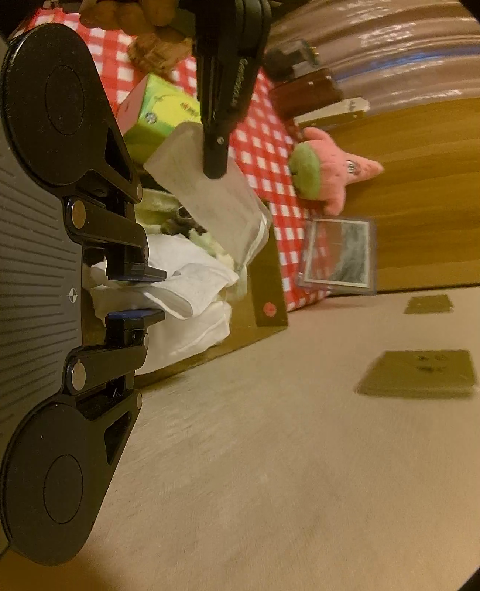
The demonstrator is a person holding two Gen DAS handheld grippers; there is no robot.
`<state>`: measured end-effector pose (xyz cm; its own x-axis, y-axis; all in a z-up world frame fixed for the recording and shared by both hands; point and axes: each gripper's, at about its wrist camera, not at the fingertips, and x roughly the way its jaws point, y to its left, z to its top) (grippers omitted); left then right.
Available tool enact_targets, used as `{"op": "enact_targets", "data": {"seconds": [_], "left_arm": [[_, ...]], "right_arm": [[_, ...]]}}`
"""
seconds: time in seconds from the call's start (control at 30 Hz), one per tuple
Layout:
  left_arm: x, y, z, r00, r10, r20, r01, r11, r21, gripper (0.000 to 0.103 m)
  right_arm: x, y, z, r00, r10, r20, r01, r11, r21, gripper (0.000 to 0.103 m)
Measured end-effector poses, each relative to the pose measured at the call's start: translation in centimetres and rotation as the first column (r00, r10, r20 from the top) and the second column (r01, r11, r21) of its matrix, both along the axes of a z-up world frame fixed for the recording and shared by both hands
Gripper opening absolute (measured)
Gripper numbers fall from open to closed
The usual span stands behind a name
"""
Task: Organize soft objects
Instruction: 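Carry the white cloth and plastic bag over the cardboard tray with both grippers, then open both grippers to drop the white cloth and plastic bag into the tray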
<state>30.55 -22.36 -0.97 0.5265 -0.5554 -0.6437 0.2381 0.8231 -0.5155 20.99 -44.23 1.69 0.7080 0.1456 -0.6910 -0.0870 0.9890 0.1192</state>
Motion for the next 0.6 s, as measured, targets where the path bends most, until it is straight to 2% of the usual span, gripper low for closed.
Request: {"op": "enact_targets", "data": {"seconds": [0.3,0.6], "left_arm": [[1.3,-1.1,-3.5,0.999,-0.026,-0.044,0.028,0.998,0.061,0.000],[1.3,-2.1,-4.6,0.997,-0.067,-0.035,0.070,0.989,0.127,0.001]], "right_arm": [[2.0,0.7,-4.2,0.994,0.053,-0.098,-0.055,0.998,-0.021,0.015],[3.5,1.6,-6.8,0.986,0.076,-0.149,-0.082,0.996,-0.035,0.015]]}}
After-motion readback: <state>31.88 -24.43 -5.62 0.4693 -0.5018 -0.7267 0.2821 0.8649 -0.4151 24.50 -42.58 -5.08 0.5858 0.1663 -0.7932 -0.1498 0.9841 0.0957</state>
